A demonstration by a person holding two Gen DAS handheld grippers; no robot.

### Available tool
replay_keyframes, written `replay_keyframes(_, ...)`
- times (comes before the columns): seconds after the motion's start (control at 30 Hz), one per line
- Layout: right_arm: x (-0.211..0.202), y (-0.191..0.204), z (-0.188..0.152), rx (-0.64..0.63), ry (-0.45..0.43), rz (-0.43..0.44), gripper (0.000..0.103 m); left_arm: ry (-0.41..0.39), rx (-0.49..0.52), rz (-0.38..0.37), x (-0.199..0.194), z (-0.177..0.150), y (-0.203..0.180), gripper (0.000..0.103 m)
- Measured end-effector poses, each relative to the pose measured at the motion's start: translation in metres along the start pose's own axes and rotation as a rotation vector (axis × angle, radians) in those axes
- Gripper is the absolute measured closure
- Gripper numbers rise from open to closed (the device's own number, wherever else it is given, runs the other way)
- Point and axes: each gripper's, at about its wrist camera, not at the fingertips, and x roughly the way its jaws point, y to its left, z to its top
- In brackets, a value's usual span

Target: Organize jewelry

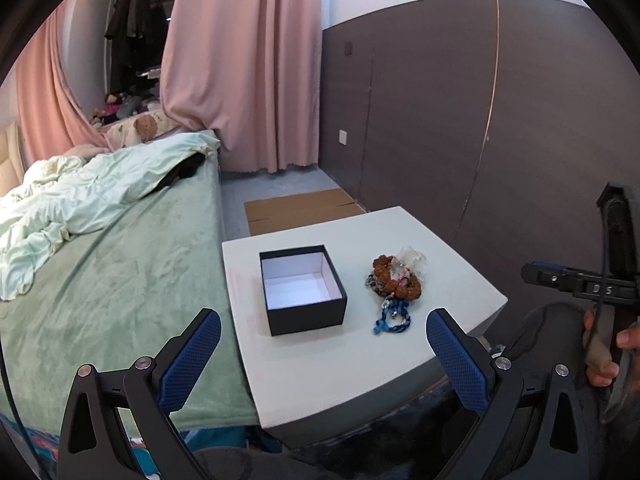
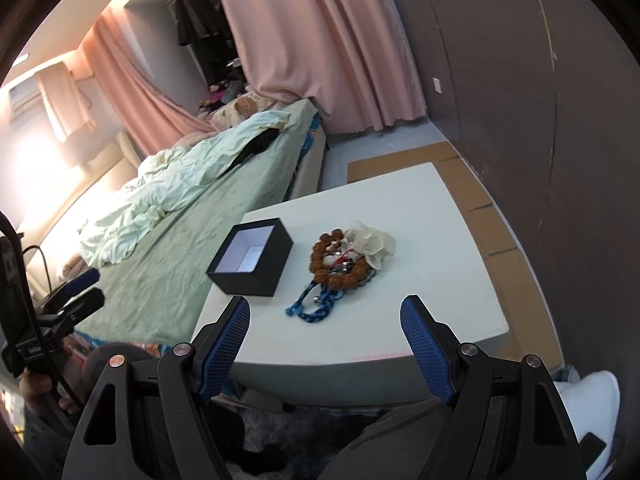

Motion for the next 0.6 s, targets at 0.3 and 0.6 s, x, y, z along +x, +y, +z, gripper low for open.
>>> replay_keyframes(0.3,0.019,-0.023,0.023,0.068,0.027,0.019,0.025,0.005,0.111,-0.035,0.024,0.028,-0.030,0.000)
replay_keyframes(0.6,0.062,-0.052,0.051,0.168,0.113,0.070,0.025,0.108,0.149,-0.074,0.086,0.053,-0.045,0.001)
